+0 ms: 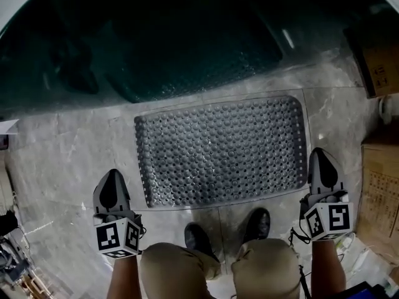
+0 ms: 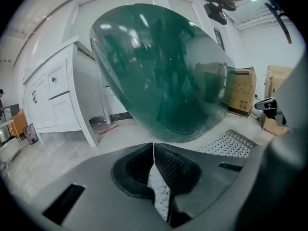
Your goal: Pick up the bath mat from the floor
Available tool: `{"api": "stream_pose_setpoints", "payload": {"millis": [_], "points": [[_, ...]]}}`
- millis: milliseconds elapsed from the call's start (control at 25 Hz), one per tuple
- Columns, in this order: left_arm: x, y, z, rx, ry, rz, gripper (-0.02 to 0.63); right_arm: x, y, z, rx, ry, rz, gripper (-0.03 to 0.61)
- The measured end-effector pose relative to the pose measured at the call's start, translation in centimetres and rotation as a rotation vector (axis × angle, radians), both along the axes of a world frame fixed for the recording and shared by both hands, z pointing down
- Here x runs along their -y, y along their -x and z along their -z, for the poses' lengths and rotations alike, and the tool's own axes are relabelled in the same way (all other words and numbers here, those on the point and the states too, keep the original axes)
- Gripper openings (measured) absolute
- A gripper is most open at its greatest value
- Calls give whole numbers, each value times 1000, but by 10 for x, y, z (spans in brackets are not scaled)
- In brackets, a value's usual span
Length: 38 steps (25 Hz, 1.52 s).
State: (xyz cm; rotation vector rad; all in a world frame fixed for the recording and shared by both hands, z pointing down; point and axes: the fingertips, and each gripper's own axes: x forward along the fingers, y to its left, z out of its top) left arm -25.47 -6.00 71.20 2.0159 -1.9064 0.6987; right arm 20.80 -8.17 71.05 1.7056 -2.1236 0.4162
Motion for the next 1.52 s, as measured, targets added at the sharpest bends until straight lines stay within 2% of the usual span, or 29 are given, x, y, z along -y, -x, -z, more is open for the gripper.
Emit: {"api": "stream_pose_setpoints", "payload": {"millis": [320,520,760,880,920,1000,1120,1240,1520], "points": [[-1,17,-35,12,27,30,26,10,1,-33,6,8,-7,18],[-2,13,-67,21,68,3,26,13,0,-50,-4,21,-6,18],[2,18,-97,10,106,-8,26,23,2,-60,-10,8,-8,18],[3,16,-112,-27,126,-12,31,27,0,-65,-6,8,-17,18],[4,15,-117,-44,133,-12,50,28,1,-66,-4,7,-15,18],[2,13,-126,-74,149,-15,169,28,3,-66,-4,6,-8,18],[-2,8,-136,-86,169,-33,221,24,2,-62,-6,0,-12,18],[-5,10,-148,-72,184,-26,252,24,-4,-56,-19,-15,-13,18],[-10,22,-192,-73,238,11,253,22,-9,-55,-38,-14,-24,18]]}}
